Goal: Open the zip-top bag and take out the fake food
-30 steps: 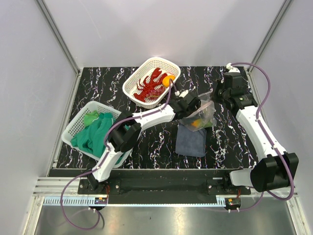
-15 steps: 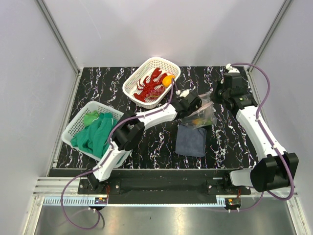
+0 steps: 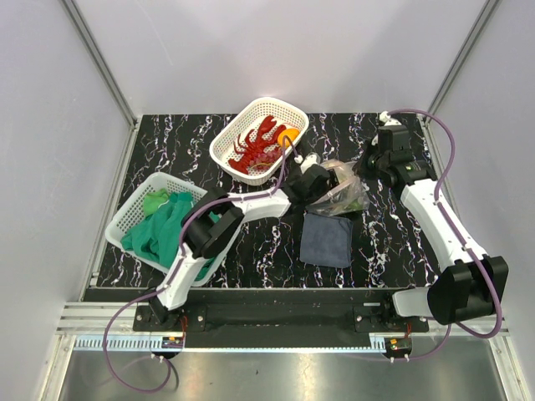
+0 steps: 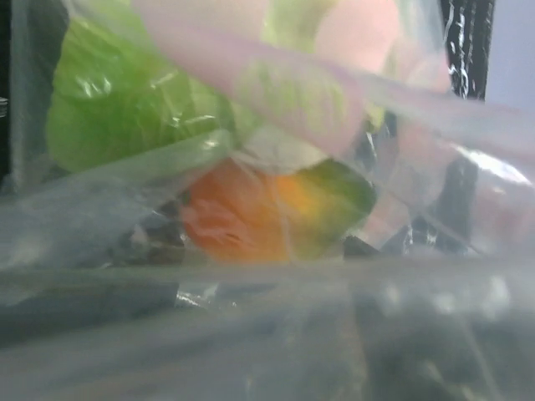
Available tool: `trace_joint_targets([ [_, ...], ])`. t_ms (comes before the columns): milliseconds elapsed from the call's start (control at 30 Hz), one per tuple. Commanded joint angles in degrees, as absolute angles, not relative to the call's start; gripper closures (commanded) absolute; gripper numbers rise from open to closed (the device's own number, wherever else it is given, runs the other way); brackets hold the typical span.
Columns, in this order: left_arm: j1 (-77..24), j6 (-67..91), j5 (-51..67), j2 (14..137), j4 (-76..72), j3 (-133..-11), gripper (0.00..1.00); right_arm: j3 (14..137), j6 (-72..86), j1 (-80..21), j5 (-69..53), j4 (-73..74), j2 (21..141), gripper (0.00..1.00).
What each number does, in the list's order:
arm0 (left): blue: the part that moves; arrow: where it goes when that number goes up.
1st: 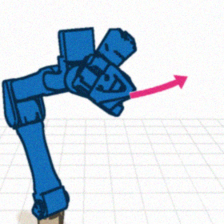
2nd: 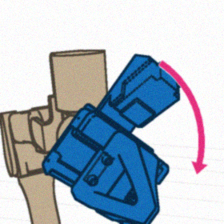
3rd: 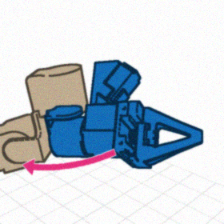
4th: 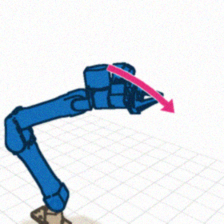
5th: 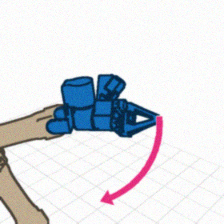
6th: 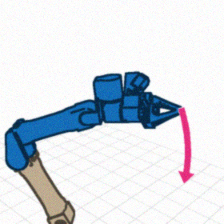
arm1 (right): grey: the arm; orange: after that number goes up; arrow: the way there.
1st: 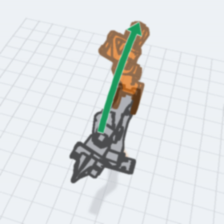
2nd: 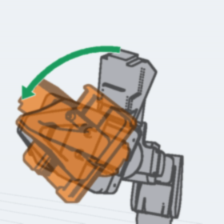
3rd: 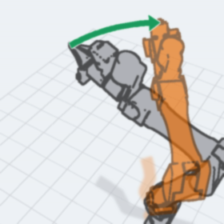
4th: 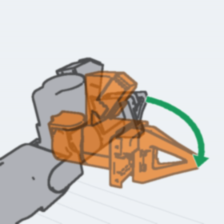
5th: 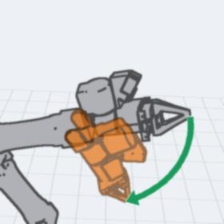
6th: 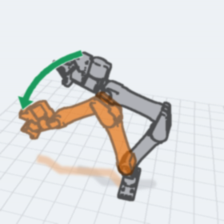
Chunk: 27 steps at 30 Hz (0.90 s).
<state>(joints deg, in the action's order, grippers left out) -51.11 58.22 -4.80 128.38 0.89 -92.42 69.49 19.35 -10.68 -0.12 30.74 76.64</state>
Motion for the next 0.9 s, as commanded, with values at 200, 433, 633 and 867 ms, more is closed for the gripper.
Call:
trace_joint_targets([
  [200, -48.0, 56.2, -8.4, 124.1, -3.7, -87.4, 0.21, 72.9, 18.0, -8.8, 7.2, 24.2, 75.2, 1.00],
  [433, -48.0, 61.8, -9.0, 130.0, 5.3, -94.6, 0.22, 73.0, 17.2, -8.7, 7.7, 24.4, 74.4, 1.00],
  [633, -47.6, 64.9, -8.4, 133.2, 7.4, -95.6, 0.31, 72.9, 17.1, -8.9, 7.9, 24.3, 74.7, 1.00],
  [867, -47.4, 62.3, -5.9, 133.7, -1.6, -92.0, 0.21, 73.0, 17.0, -8.8, 7.8, 24.3, 75.0, 1.00],
])
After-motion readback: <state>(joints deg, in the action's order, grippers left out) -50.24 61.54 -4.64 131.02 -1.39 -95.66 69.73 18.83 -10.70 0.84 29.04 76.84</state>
